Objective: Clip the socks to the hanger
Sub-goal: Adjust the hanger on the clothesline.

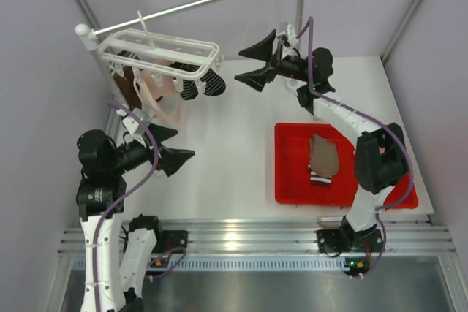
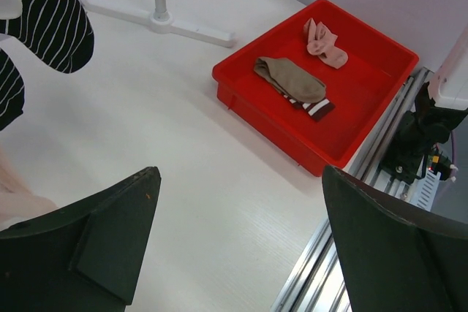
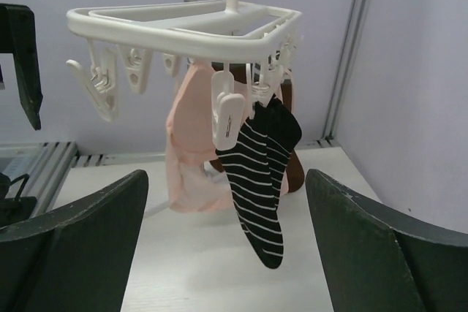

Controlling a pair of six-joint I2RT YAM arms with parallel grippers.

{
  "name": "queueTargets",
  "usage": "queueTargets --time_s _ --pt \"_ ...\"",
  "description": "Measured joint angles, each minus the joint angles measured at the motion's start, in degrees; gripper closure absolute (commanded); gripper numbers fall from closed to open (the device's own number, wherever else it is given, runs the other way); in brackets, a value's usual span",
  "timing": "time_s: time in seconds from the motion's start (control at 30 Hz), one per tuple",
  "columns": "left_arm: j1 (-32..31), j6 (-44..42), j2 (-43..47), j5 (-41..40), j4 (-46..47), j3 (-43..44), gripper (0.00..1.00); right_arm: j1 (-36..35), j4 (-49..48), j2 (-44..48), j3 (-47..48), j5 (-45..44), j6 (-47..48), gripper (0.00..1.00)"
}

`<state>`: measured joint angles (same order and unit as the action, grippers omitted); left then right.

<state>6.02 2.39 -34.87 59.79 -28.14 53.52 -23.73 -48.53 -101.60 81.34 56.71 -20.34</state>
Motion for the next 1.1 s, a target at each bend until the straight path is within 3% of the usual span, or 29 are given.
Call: queueTargets --time_s 0.2,0.33,0.63,0.73,0.83,1.1 --pt "0.0 -2.2 -1.5 0.7 -0.6 2.4 0.04 -2.7 -6.7 -8.2 7.0 1.0 -6.9 0.17" --pt "0.0 -3.0 -2.6 0.8 -0.9 3.5 0.04 -4.2 -9.1 -11.6 9.6 1.5 -9.8 0.26" --pt "0.0 -2.2 -3.7 0.8 -0.9 3.8 0.03 -5.6 -13.8 -16.2 13.7 1.6 -16.0 0.32" --pt "0.0 -0.7 -3.7 0.7 -0.3 3.8 0.03 -6.1 -14.5 -16.7 14.1 1.4 -17.4 0.39" --pt "0.0 1.2 -3.7 0.7 0.7 3.8 0.03 -6.6 -14.6 -16.8 14.1 1.4 -17.9 0.5" --pt "0.0 7.0 -3.7 0.6 3.8 5.5 0.05 -6.9 -9.9 -15.9 13.6 -2.6 -16.9 0.98"
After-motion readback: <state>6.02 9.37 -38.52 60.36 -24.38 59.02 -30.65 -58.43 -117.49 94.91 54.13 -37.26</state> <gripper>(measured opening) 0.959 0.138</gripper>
